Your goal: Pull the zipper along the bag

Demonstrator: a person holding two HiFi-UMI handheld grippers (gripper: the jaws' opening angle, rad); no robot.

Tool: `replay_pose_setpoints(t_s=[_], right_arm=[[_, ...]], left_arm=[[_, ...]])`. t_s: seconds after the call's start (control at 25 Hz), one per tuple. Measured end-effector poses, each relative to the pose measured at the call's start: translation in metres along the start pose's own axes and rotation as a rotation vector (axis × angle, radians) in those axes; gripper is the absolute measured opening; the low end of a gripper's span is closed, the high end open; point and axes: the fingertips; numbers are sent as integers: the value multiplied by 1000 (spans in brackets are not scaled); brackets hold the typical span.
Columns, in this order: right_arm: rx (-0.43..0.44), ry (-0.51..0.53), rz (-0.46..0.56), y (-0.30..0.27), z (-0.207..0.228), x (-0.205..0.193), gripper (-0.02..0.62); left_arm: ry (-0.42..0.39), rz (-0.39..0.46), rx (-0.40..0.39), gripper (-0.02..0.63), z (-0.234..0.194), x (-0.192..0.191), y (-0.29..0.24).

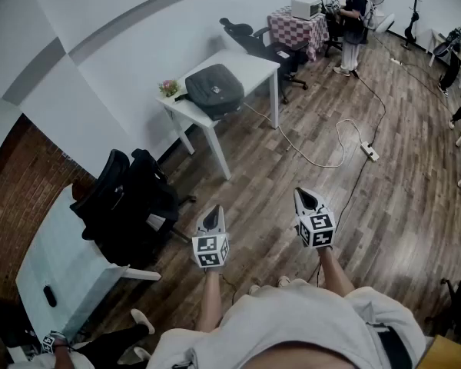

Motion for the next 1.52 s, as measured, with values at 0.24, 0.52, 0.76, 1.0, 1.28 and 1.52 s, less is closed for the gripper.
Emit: replay_pose_setpoints(t_s=[0.24, 0.52, 0.76, 1.0, 1.28, 1.52], right_arm=[[15, 14, -11, -4, 0, -1, 14], [7, -5, -2, 6, 16, -3, 14], [32, 31, -13, 10, 32, -5, 14], [56, 32, -23, 0, 48, -6, 14], [71, 33, -48, -30, 64, -12, 14], [67, 48, -61, -83, 83, -14, 14]], left_arm=[[1, -2, 5, 26, 1, 0, -3], [-1, -5, 13, 26, 19, 2, -4], [3, -3, 28, 26, 39, 5, -9], [18, -7, 43, 26, 53, 4, -21], [38, -35, 52, 26, 49, -7, -53], [55, -43, 40, 26, 33, -14, -110]])
Point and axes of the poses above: the fingertips, and each gripper's own axes: y backward along the fingers, z to its right, x out of its top, and after that the axes turned 9 degrees about x, right-handed
